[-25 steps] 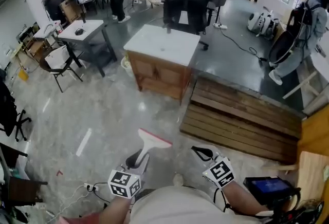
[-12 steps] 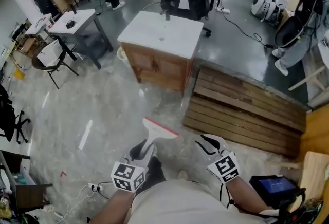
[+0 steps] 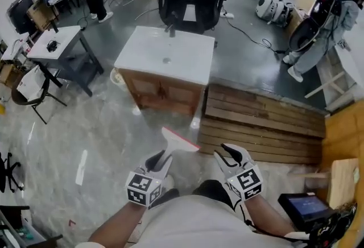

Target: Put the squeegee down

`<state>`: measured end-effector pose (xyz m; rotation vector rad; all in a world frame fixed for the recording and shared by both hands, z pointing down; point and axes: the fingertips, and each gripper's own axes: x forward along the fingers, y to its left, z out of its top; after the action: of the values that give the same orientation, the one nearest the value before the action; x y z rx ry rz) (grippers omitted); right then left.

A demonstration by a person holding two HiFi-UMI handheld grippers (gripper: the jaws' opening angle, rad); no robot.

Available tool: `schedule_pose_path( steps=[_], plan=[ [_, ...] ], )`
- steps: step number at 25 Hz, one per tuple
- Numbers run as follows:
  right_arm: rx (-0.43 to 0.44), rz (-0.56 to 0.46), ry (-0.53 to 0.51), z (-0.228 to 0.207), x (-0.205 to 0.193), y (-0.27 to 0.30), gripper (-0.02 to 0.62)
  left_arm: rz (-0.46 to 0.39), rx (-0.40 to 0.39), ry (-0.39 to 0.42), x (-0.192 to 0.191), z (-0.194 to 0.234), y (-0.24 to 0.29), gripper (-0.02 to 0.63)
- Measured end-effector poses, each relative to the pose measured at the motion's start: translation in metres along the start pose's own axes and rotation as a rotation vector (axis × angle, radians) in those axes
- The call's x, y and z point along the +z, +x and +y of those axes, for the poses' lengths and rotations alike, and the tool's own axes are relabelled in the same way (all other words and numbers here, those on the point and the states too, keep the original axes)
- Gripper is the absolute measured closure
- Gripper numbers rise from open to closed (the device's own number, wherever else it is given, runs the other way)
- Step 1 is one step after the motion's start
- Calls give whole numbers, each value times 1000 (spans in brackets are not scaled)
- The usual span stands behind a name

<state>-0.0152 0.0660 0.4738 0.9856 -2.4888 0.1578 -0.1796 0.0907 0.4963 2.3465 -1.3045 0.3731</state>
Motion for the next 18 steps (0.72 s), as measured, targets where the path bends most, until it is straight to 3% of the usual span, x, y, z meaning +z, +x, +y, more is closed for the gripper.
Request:
schedule_pose_path(
  steps=[5,8,12,18],
  plan=[
    [-42,60,25,-19,-4,19,482,8,-14,-38,21,39,44,497],
    [-63,81,68,-67,-11,29,482,11,-9,-49,44,46,96,497],
    [-75,70,72,-99,-8,37,482,6,-3,-53,62,59,139,497],
    [-115,40,93,-192,-12,34,483,-18,63,-80,108,67,234,497]
  ],
)
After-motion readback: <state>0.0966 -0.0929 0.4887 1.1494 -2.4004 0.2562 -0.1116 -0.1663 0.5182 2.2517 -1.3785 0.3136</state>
